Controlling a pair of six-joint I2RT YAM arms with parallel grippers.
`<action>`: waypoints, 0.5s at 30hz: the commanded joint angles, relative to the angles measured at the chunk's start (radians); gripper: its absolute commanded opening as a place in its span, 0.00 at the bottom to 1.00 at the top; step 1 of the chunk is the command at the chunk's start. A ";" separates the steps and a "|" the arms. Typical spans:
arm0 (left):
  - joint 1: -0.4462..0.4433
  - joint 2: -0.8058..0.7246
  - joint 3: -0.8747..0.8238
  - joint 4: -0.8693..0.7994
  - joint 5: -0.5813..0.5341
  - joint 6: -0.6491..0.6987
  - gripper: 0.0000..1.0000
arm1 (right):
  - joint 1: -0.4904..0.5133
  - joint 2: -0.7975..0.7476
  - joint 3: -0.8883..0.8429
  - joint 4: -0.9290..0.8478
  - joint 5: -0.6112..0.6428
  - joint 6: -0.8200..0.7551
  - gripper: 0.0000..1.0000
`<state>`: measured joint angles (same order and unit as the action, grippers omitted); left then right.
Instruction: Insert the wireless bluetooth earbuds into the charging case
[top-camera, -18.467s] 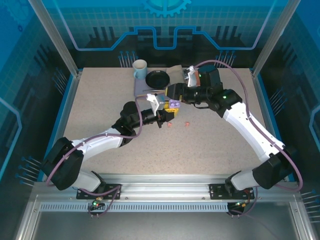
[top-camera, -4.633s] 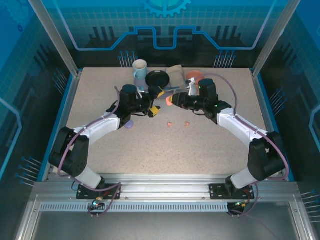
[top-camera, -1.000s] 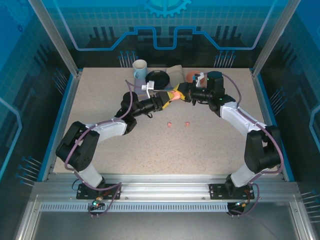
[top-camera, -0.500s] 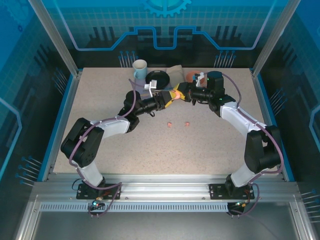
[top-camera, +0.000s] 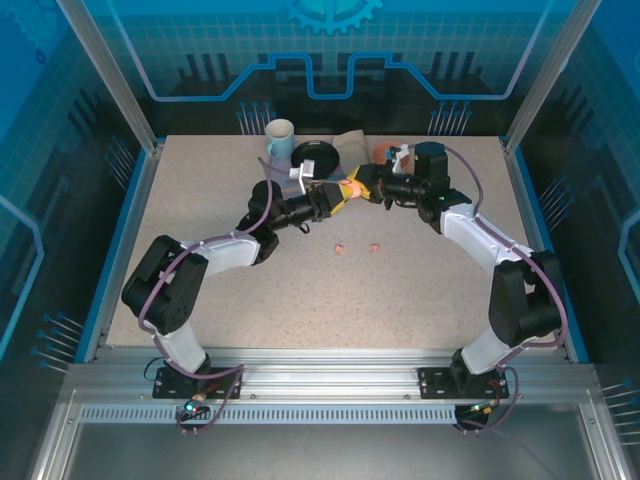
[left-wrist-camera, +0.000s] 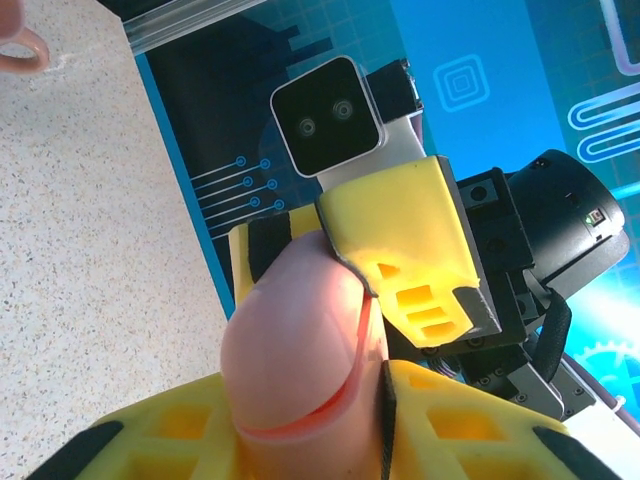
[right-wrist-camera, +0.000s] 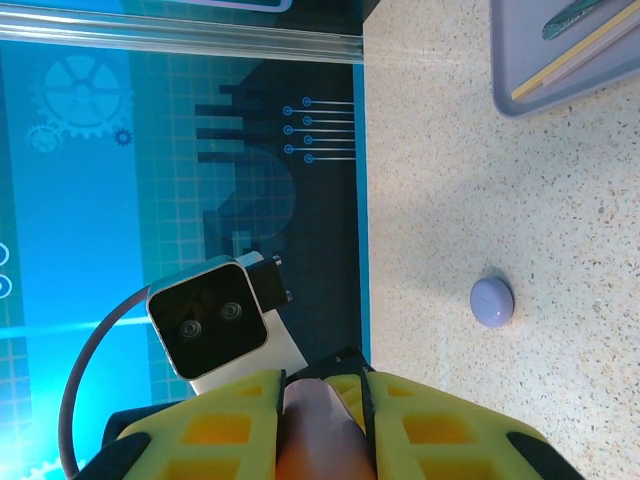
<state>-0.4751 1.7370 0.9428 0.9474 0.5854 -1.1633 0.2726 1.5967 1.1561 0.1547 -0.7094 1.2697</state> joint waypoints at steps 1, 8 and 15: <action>-0.004 -0.034 0.043 -0.046 0.031 0.091 0.28 | 0.000 -0.019 0.036 -0.037 -0.019 -0.023 0.10; -0.004 -0.112 0.077 -0.302 0.063 0.324 0.24 | -0.056 -0.102 0.042 -0.121 0.042 -0.078 0.66; -0.011 -0.259 0.076 -0.671 0.013 0.757 0.26 | -0.136 -0.190 0.180 -0.474 0.076 -0.376 0.77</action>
<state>-0.4793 1.5398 1.0130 0.4282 0.6167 -0.6521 0.1417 1.4429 1.2499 -0.1200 -0.6449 1.0828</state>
